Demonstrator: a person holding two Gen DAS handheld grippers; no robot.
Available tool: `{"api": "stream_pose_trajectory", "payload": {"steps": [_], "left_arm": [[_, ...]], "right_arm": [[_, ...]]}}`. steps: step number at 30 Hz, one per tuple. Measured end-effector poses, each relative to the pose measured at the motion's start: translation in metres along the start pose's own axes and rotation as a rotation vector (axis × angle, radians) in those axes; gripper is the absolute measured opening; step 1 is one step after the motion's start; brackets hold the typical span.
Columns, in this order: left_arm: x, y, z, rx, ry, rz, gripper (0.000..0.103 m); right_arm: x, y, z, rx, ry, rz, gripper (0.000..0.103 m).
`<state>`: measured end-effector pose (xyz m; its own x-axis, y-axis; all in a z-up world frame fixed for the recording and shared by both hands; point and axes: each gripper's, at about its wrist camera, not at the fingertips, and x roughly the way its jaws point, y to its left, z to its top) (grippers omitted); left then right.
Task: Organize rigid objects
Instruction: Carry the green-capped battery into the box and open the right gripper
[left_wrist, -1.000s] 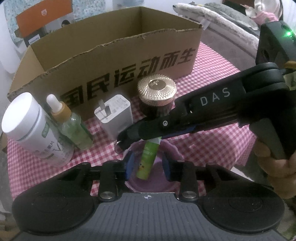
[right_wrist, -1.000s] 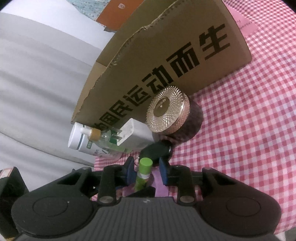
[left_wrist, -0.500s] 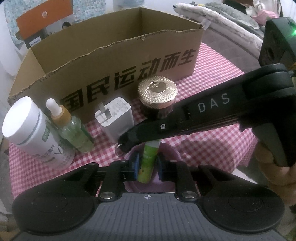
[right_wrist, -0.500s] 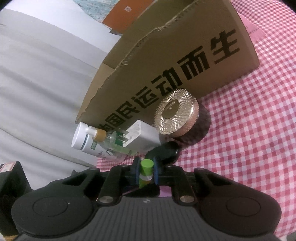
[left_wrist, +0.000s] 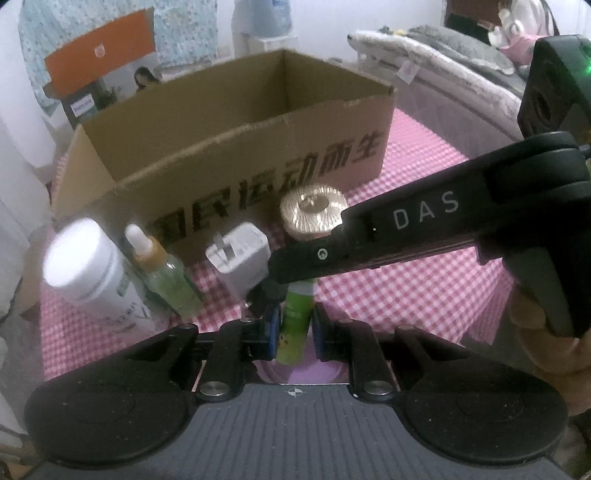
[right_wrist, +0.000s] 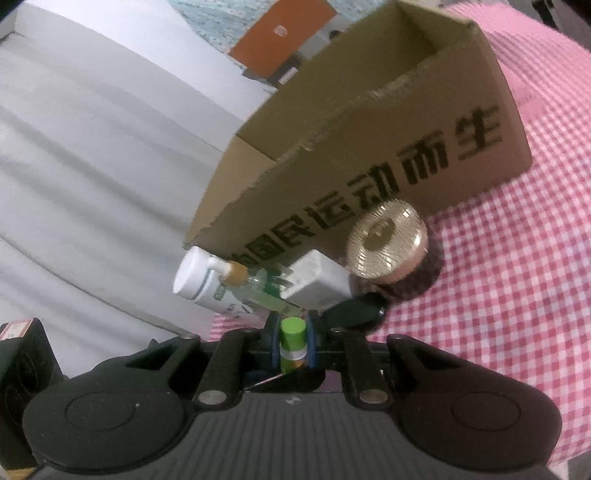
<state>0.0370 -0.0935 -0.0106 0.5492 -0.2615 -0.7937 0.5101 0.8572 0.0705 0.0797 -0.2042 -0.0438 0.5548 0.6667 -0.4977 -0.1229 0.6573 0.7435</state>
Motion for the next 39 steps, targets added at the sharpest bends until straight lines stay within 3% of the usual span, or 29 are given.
{"api": "stream_pose_trajectory", "payload": {"steps": [6, 9, 14, 18, 25, 33, 39], "left_arm": [[-0.037, 0.013, 0.02, -0.015, -0.11, 0.02, 0.017], [-0.052, 0.028, 0.039, -0.026, -0.16, 0.009, 0.016], [-0.053, 0.065, 0.08, -0.082, -0.187, -0.003, 0.016], [-0.027, 0.094, 0.109, -0.143, -0.141, -0.019, 0.016], [0.035, 0.137, 0.139, -0.202, 0.0, -0.001, 0.016], [0.104, 0.177, 0.152, -0.29, 0.175, 0.011, 0.016], [0.112, 0.183, 0.157, -0.307, 0.175, 0.032, 0.019]], "right_arm": [[-0.017, 0.035, 0.014, -0.105, -0.065, 0.036, 0.016], [-0.023, 0.059, 0.032, -0.182, -0.1, 0.066, 0.015], [-0.012, 0.091, 0.076, -0.263, -0.084, 0.131, 0.015], [0.012, 0.101, 0.116, -0.289, -0.056, 0.121, 0.015], [0.084, 0.079, 0.183, -0.193, 0.092, 0.072, 0.015], [0.173, 0.04, 0.218, -0.1, 0.273, -0.022, 0.016], [0.211, 0.03, 0.229, -0.122, 0.327, -0.087, 0.02]]}}
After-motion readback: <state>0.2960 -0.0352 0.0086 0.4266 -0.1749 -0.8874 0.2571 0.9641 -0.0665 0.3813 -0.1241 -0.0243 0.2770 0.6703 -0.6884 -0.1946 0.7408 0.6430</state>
